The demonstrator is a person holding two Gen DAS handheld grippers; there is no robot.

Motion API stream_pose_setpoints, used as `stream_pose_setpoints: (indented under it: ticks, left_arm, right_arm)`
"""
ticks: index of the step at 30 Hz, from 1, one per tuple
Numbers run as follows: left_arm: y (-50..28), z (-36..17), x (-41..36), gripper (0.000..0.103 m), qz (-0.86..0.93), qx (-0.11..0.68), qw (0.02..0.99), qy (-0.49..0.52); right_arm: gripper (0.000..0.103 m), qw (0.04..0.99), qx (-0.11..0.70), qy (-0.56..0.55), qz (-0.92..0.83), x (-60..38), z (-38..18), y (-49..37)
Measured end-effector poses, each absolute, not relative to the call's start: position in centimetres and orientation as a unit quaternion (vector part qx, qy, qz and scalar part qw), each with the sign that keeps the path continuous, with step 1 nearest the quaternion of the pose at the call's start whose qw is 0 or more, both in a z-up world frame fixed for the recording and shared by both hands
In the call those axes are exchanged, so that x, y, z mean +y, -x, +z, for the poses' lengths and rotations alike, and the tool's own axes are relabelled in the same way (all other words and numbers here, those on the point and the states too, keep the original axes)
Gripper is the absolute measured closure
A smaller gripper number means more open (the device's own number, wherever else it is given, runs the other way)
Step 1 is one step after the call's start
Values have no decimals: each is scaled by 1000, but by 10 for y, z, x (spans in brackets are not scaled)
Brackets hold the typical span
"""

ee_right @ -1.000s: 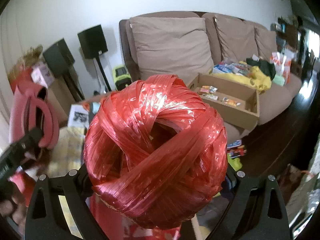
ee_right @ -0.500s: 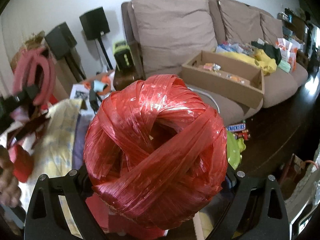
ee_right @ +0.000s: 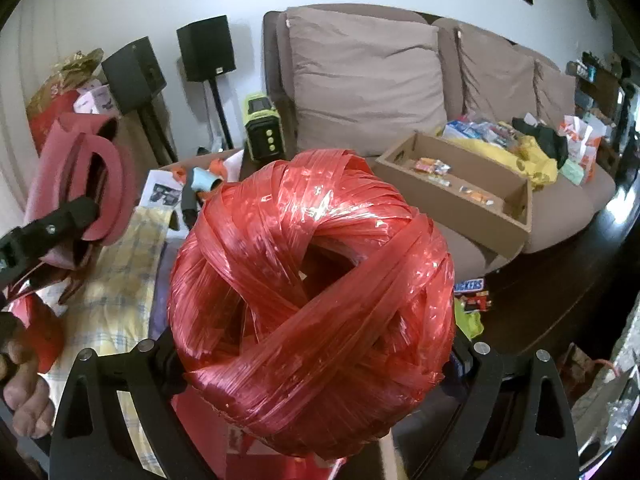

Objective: Organize objects
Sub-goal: 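Carry both held items over the cardboard box and lower them inside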

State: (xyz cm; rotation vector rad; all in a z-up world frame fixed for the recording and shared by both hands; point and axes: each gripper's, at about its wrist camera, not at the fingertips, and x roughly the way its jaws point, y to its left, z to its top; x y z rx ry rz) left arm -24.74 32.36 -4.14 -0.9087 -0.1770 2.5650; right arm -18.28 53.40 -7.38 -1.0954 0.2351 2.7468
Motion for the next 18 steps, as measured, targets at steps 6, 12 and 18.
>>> stream_pose_setpoints:
  ticks: [6, 12, 18]
  left_arm:
    - [257, -58, 331, 17, 911, -50, 206, 354]
    - [264, -69, 330, 17, 901, -54, 210, 376]
    - [270, -79, 334, 17, 895, -40, 212, 391]
  right_arm:
    - [7, 80, 105, 379, 916, 544, -93, 186]
    - [7, 63, 135, 405, 902, 550, -123, 193]
    - [7, 54, 133, 409, 901, 547, -126, 198]
